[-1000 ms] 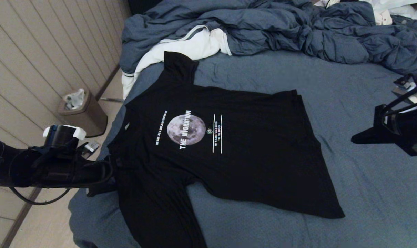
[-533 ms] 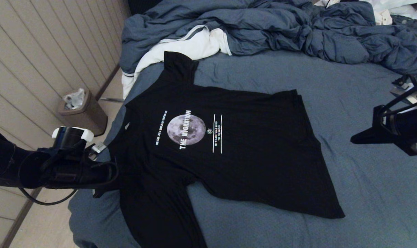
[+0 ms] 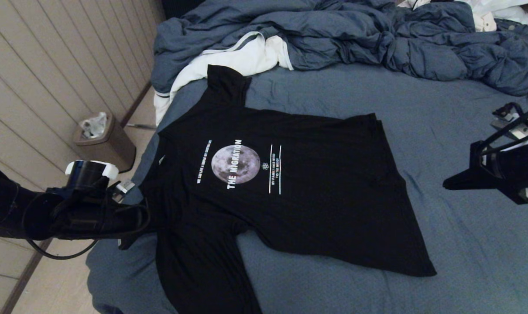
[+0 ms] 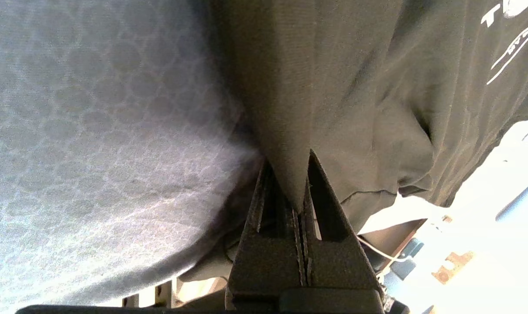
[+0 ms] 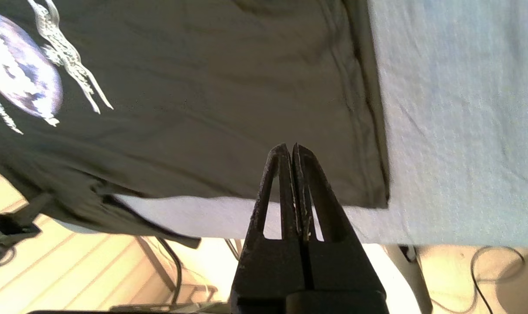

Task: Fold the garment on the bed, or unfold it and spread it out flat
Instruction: Fold the black T-shirt

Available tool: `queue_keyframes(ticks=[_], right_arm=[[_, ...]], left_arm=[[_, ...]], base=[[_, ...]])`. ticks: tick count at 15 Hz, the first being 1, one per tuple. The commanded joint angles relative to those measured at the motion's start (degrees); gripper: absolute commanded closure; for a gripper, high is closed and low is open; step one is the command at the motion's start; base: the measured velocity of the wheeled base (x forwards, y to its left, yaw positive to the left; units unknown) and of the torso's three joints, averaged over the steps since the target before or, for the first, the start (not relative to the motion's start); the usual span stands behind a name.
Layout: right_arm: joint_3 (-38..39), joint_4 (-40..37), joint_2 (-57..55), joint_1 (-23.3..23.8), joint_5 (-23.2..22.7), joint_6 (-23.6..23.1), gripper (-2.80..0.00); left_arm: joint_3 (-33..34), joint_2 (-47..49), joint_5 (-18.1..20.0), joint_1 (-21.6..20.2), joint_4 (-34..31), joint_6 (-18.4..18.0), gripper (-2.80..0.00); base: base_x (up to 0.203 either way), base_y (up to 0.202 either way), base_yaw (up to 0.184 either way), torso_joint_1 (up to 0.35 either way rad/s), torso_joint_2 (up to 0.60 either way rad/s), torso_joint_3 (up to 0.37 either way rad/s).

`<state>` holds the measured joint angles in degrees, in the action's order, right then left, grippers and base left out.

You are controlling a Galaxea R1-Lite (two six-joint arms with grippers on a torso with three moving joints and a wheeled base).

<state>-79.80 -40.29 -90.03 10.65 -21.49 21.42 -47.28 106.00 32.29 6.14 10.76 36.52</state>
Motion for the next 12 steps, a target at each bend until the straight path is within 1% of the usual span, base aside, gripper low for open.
queue_keyframes(ticks=[1, 2, 5, 6, 8, 10, 12], right_arm=[[1.7, -0.4, -0.6, 0.8, -0.2, -0.4, 0.0], [2.9, -0.4, -1.0, 2.1, -0.4, -0.7, 0.0], [5.8, 0.0, -3.1, 3.6, -2.4, -2.1, 0.0], [6.0, 0.1, -3.9, 3.8, -2.4, -3.3, -2.8], [7.4, 2.3, -5.3, 3.9, -2.5, -4.9, -2.8], [11.0, 7.6, -6.1, 3.8, -2.7, -5.1, -2.8], [13.9, 11.2, -7.4, 3.8, -3.0, -5.2, -2.8]], left_arm=[[0.5, -0.5, 0.1, 0.0, 0.7, 0.2, 0.0], [1.0, -1.0, 0.1, 0.0, 0.9, 0.2, 0.0], [1.9, -2.5, 0.1, 0.0, 1.0, 0.2, 0.0], [2.2, -2.6, 0.1, 0.0, 1.4, 0.2, 0.0], [2.9, -2.8, 0.1, 0.0, 1.6, 0.2, 0.0], [3.7, -2.9, 0.2, 0.1, 1.8, 0.2, 0.0], [3.9, -2.9, 0.1, 0.1, 2.7, 0.2, 0.0]], base=[[0.0, 0.0, 0.0, 0.0, 0.0, 0.0], [0.0, 0.0, 0.0, 0.0, 0.0, 0.0], [0.0, 0.0, 0.0, 0.0, 0.0, 0.0], [0.0, 0.0, 0.0, 0.0, 0.0, 0.0], [0.0, 0.0, 0.0, 0.0, 0.0, 0.0], [0.0, 0.0, 0.0, 0.0, 0.0, 0.0], [0.0, 0.0, 0.0, 0.0, 0.0, 0.0]])
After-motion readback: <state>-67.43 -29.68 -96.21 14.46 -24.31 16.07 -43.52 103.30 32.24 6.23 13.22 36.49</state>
